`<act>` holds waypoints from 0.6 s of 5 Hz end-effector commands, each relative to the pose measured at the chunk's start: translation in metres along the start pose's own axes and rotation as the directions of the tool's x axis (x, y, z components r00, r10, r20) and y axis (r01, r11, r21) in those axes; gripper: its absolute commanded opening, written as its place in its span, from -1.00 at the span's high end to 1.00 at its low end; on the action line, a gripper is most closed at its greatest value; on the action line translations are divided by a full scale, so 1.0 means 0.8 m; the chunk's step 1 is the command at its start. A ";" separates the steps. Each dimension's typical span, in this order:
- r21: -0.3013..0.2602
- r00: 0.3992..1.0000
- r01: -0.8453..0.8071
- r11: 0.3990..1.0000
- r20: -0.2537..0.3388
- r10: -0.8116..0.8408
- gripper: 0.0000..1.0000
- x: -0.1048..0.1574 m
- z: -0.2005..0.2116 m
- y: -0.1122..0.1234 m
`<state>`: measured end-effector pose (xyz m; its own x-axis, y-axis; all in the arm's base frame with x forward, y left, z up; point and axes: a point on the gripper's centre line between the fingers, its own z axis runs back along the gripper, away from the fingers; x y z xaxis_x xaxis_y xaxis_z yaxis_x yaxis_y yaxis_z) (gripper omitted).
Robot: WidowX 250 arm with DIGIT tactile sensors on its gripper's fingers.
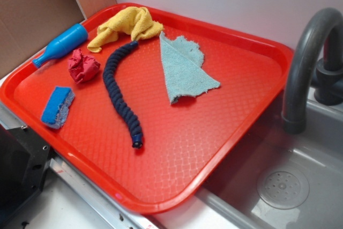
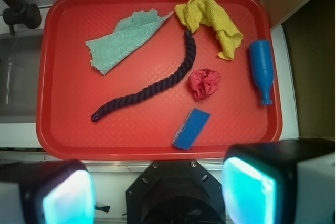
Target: Grab the blue rope.
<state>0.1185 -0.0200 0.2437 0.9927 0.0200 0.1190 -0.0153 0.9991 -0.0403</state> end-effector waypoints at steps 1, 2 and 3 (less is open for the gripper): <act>0.000 1.000 0.000 1.000 0.000 0.000 -1.00 0.000 0.000 0.000; 0.037 0.965 -0.242 0.970 0.114 0.236 -1.00 0.008 -0.014 0.004; -0.022 0.869 -0.480 0.877 0.121 0.479 -1.00 0.025 -0.032 0.001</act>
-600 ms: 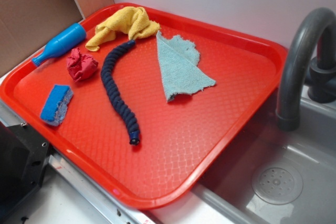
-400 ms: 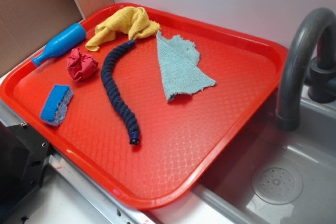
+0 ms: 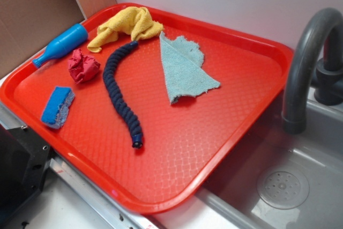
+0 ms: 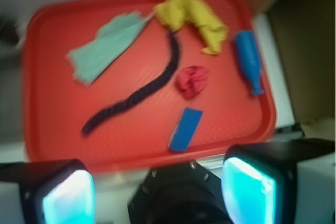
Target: Grab the blue rope.
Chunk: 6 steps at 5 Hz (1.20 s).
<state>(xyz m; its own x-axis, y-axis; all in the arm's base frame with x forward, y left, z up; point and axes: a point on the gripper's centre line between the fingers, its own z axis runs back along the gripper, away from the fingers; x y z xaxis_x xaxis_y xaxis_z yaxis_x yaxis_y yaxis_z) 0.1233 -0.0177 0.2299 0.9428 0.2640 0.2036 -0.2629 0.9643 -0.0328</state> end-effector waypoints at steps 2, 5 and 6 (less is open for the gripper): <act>-0.029 0.662 -0.735 0.678 -0.249 0.707 -1.00 0.055 -0.078 -0.003; 0.143 0.547 -0.806 0.575 -0.195 0.814 -1.00 0.044 -0.193 -0.030; 0.160 0.549 -0.812 0.562 -0.119 0.827 -1.00 0.042 -0.225 -0.031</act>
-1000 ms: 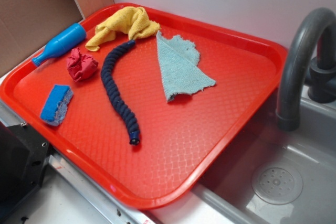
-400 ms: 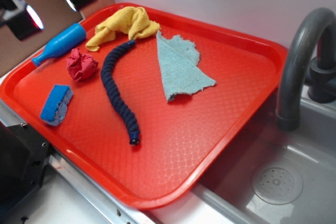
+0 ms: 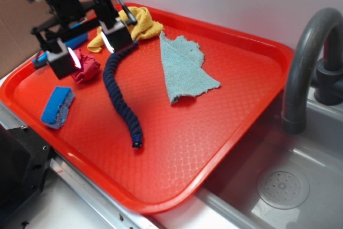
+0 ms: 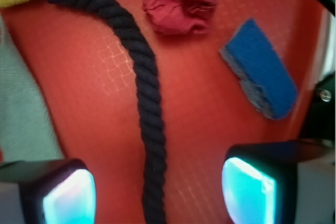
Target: Grab the blue rope.
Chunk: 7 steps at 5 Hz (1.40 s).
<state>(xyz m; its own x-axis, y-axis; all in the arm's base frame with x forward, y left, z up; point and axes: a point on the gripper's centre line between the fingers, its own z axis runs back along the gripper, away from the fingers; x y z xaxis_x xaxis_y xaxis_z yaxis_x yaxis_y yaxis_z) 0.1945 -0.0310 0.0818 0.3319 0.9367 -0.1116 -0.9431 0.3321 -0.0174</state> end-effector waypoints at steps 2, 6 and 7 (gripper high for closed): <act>0.008 0.982 -0.007 1.000 0.187 0.005 -1.00 0.007 -0.077 0.003; -0.004 0.968 0.046 0.999 0.247 -0.044 1.00 -0.003 -0.107 0.019; -0.038 0.968 0.026 0.999 0.249 -0.016 1.00 0.005 -0.091 0.014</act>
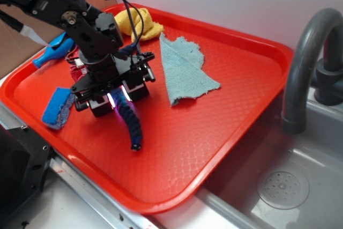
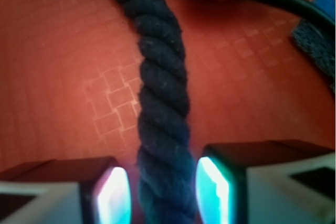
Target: Grab the blue rope.
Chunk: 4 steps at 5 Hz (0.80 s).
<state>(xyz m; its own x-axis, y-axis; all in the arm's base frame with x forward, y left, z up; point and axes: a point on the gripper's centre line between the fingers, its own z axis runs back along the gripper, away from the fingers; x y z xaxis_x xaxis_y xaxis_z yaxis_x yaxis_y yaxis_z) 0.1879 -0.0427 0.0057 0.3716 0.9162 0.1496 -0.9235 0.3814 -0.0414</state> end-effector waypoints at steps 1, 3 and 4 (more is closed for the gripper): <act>-0.067 0.998 -0.059 0.996 -0.011 0.058 1.00 0.035 0.033 0.005; -0.115 0.970 0.210 0.971 -0.097 -0.222 1.00 0.079 0.127 -0.014; -0.189 0.888 0.435 0.880 -0.069 -0.454 1.00 0.077 0.187 -0.027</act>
<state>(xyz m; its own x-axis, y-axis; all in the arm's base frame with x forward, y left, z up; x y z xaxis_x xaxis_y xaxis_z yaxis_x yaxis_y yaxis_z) 0.2080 -0.0181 0.1540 0.7625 0.6455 0.0434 -0.6374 0.7610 -0.1209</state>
